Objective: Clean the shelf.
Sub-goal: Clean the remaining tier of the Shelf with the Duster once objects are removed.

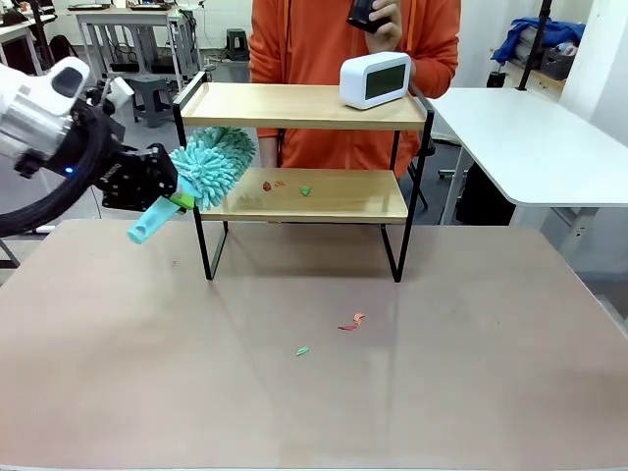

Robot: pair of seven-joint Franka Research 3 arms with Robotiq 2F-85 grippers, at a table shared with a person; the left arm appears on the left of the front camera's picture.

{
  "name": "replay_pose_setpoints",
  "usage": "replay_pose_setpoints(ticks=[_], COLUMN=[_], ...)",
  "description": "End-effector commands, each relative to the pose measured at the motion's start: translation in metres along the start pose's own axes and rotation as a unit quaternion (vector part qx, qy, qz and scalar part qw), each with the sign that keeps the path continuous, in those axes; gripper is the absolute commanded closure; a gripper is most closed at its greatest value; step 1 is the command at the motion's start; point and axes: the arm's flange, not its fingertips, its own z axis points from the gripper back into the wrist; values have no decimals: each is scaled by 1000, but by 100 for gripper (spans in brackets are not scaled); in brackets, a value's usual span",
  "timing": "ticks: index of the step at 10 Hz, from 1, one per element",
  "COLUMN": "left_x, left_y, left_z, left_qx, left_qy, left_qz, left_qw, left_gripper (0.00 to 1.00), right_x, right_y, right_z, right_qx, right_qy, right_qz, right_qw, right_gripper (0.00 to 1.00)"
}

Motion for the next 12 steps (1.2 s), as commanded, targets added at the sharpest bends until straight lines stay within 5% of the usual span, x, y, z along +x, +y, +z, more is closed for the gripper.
replay_pose_setpoints(ticks=[1,5,12], left_x=[4,14,9], left_y=[-9,-20,-30], left_z=[-21,-50,-61], left_qx=[22,54,-9], left_qy=[-6,-10,155], left_qz=[5,-5,-92], left_qw=[1000,998,984], left_gripper=[87,87,87], right_x=[3,3,3], right_y=[1,1,1], right_z=[-1,-1,-1], right_qx=[9,9,9], right_qy=[-7,-7,-7], right_qz=[14,14,14], right_qw=[1000,1000,1000], right_gripper=[0,0,0])
